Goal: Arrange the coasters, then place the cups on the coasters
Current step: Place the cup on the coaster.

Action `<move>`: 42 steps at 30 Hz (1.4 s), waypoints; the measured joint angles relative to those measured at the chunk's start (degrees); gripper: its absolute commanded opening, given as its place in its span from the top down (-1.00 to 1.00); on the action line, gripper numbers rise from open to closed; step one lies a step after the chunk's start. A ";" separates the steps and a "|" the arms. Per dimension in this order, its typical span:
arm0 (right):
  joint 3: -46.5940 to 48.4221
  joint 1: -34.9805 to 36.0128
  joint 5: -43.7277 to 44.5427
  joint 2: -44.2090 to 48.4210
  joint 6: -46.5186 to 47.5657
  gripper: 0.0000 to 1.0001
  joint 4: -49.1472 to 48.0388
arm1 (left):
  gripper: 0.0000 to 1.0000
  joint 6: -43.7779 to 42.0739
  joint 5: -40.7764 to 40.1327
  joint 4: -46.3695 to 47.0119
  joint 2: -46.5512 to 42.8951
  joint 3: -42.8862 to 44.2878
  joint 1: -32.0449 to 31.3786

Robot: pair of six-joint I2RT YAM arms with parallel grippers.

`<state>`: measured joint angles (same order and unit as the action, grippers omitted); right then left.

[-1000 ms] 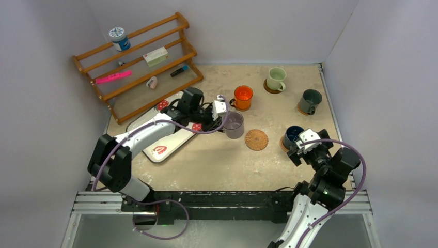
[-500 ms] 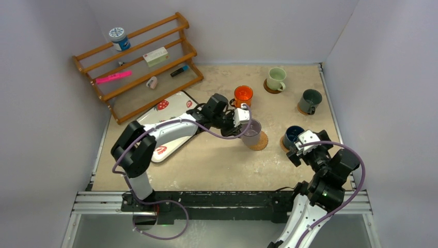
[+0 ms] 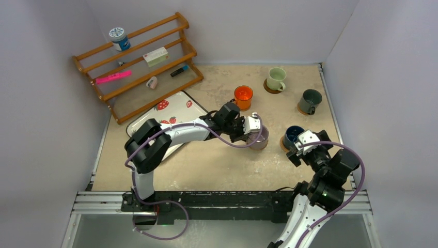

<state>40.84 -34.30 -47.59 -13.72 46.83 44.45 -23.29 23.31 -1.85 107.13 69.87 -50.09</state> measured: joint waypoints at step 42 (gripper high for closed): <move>-0.04 0.00 -0.15 0.68 0.83 -0.98 0.33 | 1.00 -2.43 -2.10 -5.70 4.02 6.47 0.20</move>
<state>40.80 -34.30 -47.75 -13.04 47.66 44.77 -25.71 21.21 -7.55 111.15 76.34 -49.89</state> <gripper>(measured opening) 0.987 0.208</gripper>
